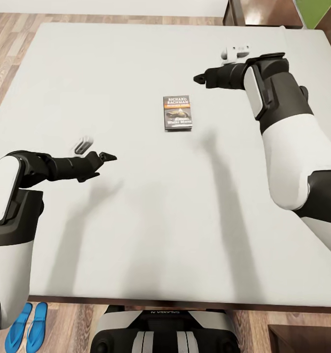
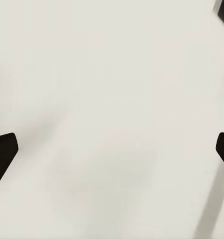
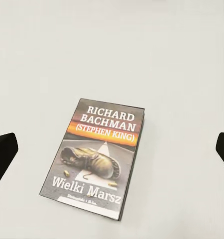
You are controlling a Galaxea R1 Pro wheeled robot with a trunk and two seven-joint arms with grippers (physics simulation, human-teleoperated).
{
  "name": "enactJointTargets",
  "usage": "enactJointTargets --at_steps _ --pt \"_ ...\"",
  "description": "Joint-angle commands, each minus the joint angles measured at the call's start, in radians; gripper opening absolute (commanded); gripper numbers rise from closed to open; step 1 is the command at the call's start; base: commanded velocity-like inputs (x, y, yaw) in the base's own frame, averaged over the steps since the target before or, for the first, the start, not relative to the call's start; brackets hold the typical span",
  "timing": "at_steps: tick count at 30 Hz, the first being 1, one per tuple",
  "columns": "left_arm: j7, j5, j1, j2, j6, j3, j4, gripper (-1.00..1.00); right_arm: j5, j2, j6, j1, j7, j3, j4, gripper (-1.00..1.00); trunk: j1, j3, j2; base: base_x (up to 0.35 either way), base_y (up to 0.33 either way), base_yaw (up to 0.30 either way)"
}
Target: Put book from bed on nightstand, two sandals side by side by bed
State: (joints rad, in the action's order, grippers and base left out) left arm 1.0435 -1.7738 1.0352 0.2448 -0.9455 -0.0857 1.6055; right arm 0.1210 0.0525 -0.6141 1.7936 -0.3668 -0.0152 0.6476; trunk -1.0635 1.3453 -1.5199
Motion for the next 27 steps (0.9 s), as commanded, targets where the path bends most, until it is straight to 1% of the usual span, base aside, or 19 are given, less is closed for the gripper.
enactJointTargets --at_steps 1,4,7,8,9,10,11,12,14,15,18,20,21,24,27 --pt "0.010 -0.009 0.000 0.001 -0.001 -0.001 0.001 1.00 0.011 0.001 -0.003 0.001 -0.003 -0.001 0.003 1.00 0.000 0.000 0.000 0.000 0.000 0.000" --pt "0.010 -0.009 0.000 0.001 -0.001 0.001 0.001 1.00 0.012 0.004 -0.004 0.006 0.013 -0.002 -0.004 1.00 0.000 0.000 0.000 0.000 0.000 0.000" --pt "0.010 -0.009 0.000 0.001 -0.001 0.001 0.002 1.00 0.008 0.007 -0.004 0.020 0.067 -0.004 -0.034 1.00 0.000 0.000 0.000 0.000 0.000 0.000" --pt "0.010 -0.009 0.000 0.001 -0.001 0.001 0.002 1.00 0.005 0.009 -0.003 0.027 0.097 -0.005 -0.051 1.00 0.000 0.000 0.000 0.000 0.000 0.000" --pt "0.010 -0.009 0.000 0.001 -0.001 0.001 0.002 1.00 0.002 0.011 0.001 0.042 0.169 -0.006 -0.089 1.00 0.000 0.000 0.000 0.000 0.000 0.000" --pt "0.010 -0.009 0.000 0.001 -0.001 0.001 0.002 1.00 0.002 0.011 0.001 0.042 0.169 -0.006 -0.089 1.00 0.000 0.000 0.000 0.000 0.000 0.000" --pt "0.010 -0.009 0.000 0.001 -0.001 0.001 0.002 1.00 0.000 0.012 0.003 0.048 0.207 -0.006 -0.106 1.00 0.000 0.000 0.000 0.000 0.000 0.000" --pt "0.010 -0.009 0.002 0.001 -0.001 0.001 0.002 1.00 -0.003 0.013 0.006 0.057 0.276 -0.006 -0.131 1.00 -0.004 0.004 -0.007 0.000 0.000 0.000" --pt "0.011 -0.012 0.005 0.001 -0.001 0.001 0.002 1.00 -0.006 0.014 0.005 0.063 0.322 -0.007 -0.149 1.00 -0.012 0.010 -0.021 0.000 0.000 0.000" --pt "0.012 -0.019 0.009 0.001 -0.001 0.002 0.001 1.00 -0.009 0.014 0.004 0.064 0.349 -0.004 -0.157 1.00 -0.015 0.013 -0.028 0.000 0.000 0.000" --pt "0.015 -0.036 0.016 0.002 -0.001 0.002 0.001 1.00 -0.010 0.013 0.001 0.063 0.350 0.000 -0.161 1.00 -0.027 0.022 -0.049 0.000 0.000 0.000" --pt "0.016 -0.046 0.023 0.002 0.000 0.002 0.001 1.00 -0.007 0.012 0.000 0.061 0.323 0.002 -0.162 1.00 -0.035 0.029 -0.063 0.000 0.000 0.000" --pt "0.018 -0.054 0.033 0.002 0.000 0.002 0.001 1.00 -0.004 0.011 -0.001 0.061 0.291 0.004 -0.163 1.00 -0.038 0.032 -0.070 0.000 0.000 0.000" --pt "0.019 -0.059 0.045 0.002 0.000 0.001 0.001 1.00 -0.003 0.008 -0.003 0.060 0.257 0.006 -0.164 1.00 -0.038 0.032 -0.070 0.000 0.000 0.000" --pt "0.019 -0.062 0.051 0.004 -0.001 0.000 0.002 1.00 -0.002 0.005 -0.004 0.060 0.237 0.006 -0.165 1.00 -0.038 0.033 -0.070 0.000 0.000 0.000"
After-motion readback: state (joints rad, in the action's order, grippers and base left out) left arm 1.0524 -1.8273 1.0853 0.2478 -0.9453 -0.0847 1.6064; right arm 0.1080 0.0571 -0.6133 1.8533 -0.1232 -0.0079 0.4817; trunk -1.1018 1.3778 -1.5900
